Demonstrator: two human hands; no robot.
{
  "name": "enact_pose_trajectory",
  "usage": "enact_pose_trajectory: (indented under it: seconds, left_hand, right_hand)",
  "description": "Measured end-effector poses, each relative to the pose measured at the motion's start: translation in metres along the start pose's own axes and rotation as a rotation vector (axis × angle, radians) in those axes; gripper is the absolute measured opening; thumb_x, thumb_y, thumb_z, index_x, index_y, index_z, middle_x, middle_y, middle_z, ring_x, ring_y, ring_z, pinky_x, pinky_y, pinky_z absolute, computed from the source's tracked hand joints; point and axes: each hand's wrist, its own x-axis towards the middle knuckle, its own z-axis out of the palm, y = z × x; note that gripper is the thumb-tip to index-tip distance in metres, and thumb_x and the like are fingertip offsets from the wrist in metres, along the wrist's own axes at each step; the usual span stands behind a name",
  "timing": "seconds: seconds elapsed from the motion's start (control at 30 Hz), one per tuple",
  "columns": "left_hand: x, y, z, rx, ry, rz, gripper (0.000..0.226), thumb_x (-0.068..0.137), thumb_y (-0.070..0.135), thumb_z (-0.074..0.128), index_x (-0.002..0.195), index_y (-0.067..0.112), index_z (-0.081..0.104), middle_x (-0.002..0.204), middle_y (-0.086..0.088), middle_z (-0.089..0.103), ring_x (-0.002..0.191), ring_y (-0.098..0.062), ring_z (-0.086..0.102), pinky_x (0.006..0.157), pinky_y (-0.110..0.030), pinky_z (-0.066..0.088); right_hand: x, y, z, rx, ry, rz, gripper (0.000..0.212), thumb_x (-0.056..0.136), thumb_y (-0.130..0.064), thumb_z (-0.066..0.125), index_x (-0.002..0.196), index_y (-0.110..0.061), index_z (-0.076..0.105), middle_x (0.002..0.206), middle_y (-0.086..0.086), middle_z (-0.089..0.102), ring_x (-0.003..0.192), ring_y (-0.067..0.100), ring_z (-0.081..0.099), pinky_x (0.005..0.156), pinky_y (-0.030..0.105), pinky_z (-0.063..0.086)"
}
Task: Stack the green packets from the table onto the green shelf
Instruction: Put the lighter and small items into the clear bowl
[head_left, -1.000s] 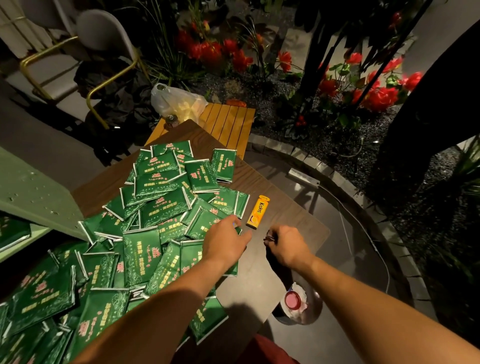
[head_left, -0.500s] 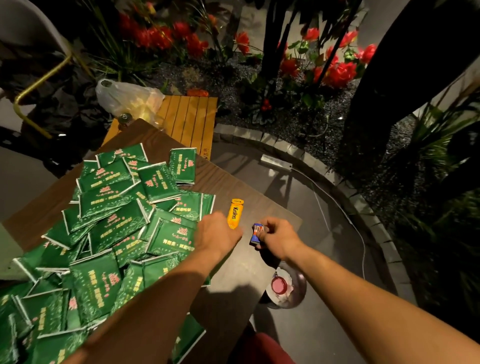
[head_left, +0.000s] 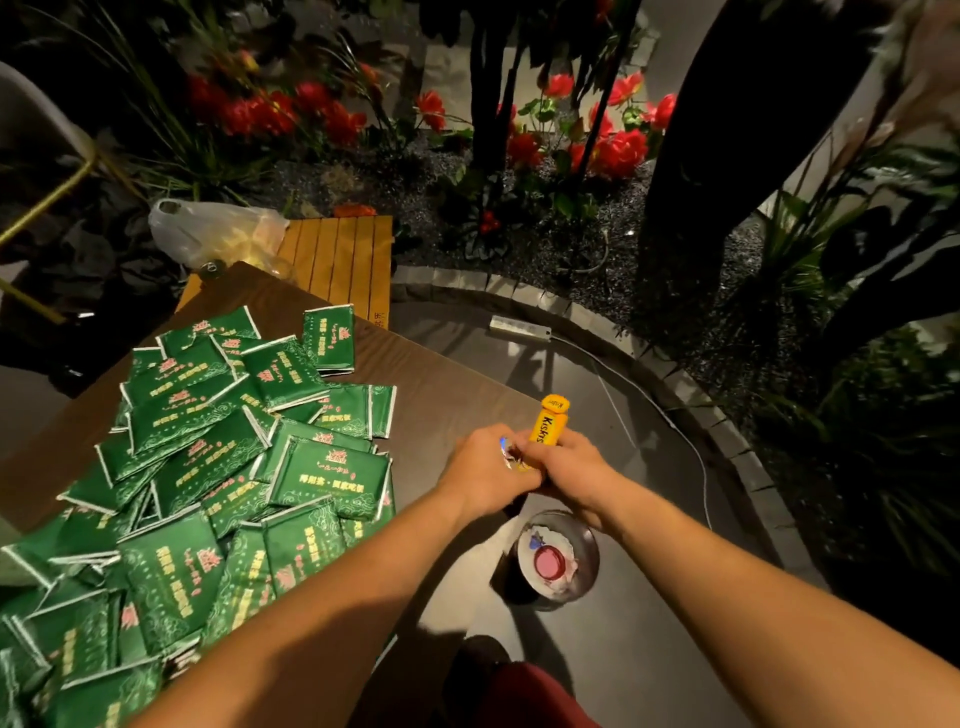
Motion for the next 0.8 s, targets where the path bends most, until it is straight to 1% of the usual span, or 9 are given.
enact_pose_trajectory:
  seconds: [0.13,0.27,0.3,0.37,0.43,0.53,0.6,0.7,0.8]
  left_hand:
    - [-0.011,0.016,0.034,-0.228,-0.028,-0.153,0.009,0.082,0.015,0.064,0.086,0.015,0.056,0.061,-0.003,0.060,0.054,-0.022,0.058,0.055,-0.028,0.044]
    - [-0.016,0.023,0.074,-0.269,-0.111,-0.190,0.007,0.057,0.019,0.046,0.062,0.014,0.047,0.053,-0.003,0.050,0.059,-0.027,0.049,0.059,-0.035,0.041]
    - [-0.016,0.017,0.091,-0.224,-0.125,-0.210,0.005,0.061,0.016,0.046,0.065,0.013,0.048,0.057,-0.004,0.054,0.060,-0.028,0.052,0.058,-0.034,0.045]
    - [-0.015,0.003,0.119,-0.154,-0.109,-0.278,0.015,0.077,0.008,0.052,0.092,0.007,0.055,0.091,-0.013,0.066,0.075,-0.029,0.062,0.057,-0.029,0.052]
    - [-0.015,-0.015,0.141,-0.077,-0.092,-0.327,0.028,0.086,0.004,0.056,0.113,0.004,0.057,0.112,-0.017,0.065,0.086,-0.029,0.062,0.057,-0.026,0.046]
    - [-0.012,-0.044,0.176,-0.072,-0.085,-0.359,0.022,0.091,0.011,0.061,0.113,0.009,0.062,0.108,-0.005,0.065,0.100,-0.026,0.061,0.081,-0.024,0.046]
    - [-0.006,-0.067,0.197,-0.012,-0.126,-0.379,0.033,0.089,0.015,0.064,0.121,0.010,0.064,0.117,-0.006,0.068,0.110,-0.028,0.063,0.094,-0.027,0.050]
    - [0.013,-0.099,0.233,0.029,-0.156,-0.437,0.039,0.092,0.010,0.064,0.131,0.009,0.059,0.125,-0.013,0.065,0.113,-0.029,0.061,0.095,-0.029,0.047]
    - [0.030,-0.125,0.263,-0.095,-0.168,-0.440,0.029,0.094,0.010,0.066,0.122,0.006,0.062,0.110,-0.012,0.066,0.099,-0.025,0.060,0.088,-0.029,0.048]
  right_hand:
    - [-0.013,0.016,-0.035,0.054,0.082,0.000,0.008,0.100,-0.003,0.052,0.097,-0.008,0.047,0.084,0.017,0.054,0.066,0.023,0.055,0.054,0.033,0.050]
    - [-0.024,0.046,-0.062,-0.058,0.133,0.060,0.010,0.103,-0.012,0.048,0.110,-0.009,0.042,0.097,0.018,0.055,0.072,0.027,0.058,0.050,0.031,0.049]
    - [-0.027,0.056,-0.069,-0.078,0.153,0.072,0.007,0.102,-0.011,0.048,0.106,-0.011,0.042,0.096,0.017,0.056,0.073,0.028,0.059,0.050,0.032,0.049]
    - [-0.029,0.077,-0.079,-0.149,0.187,0.086,0.011,0.097,-0.008,0.048,0.091,-0.015,0.042,0.088,0.016,0.054,0.076,0.029,0.056,0.061,0.046,0.053]
    - [-0.031,0.096,-0.085,-0.207,0.173,0.121,0.023,0.094,-0.001,0.047,0.077,-0.016,0.046,0.073,0.010,0.052,0.071,0.026,0.052,0.073,0.055,0.055]
    - [-0.027,0.133,-0.095,-0.235,0.155,0.187,0.031,0.097,-0.003,0.052,0.071,-0.019,0.053,0.063,0.000,0.055,0.057,0.014,0.054,0.059,0.032,0.056]
    - [-0.018,0.157,-0.097,-0.268,0.133,0.254,0.025,0.095,-0.013,0.061,0.071,-0.020,0.056,0.064,-0.001,0.057,0.059,0.013,0.057,0.063,0.034,0.057]
    - [0.012,0.199,-0.101,-0.241,0.091,0.284,0.009,0.092,-0.012,0.062,0.088,-0.015,0.056,0.074,0.005,0.057,0.066,0.018,0.056,0.064,0.036,0.052]
    - [0.046,0.230,-0.103,-0.284,0.123,0.288,0.027,0.094,-0.022,0.063,0.118,-0.016,0.051,0.095,0.009,0.059,0.087,0.025,0.061,0.065,0.033,0.054]
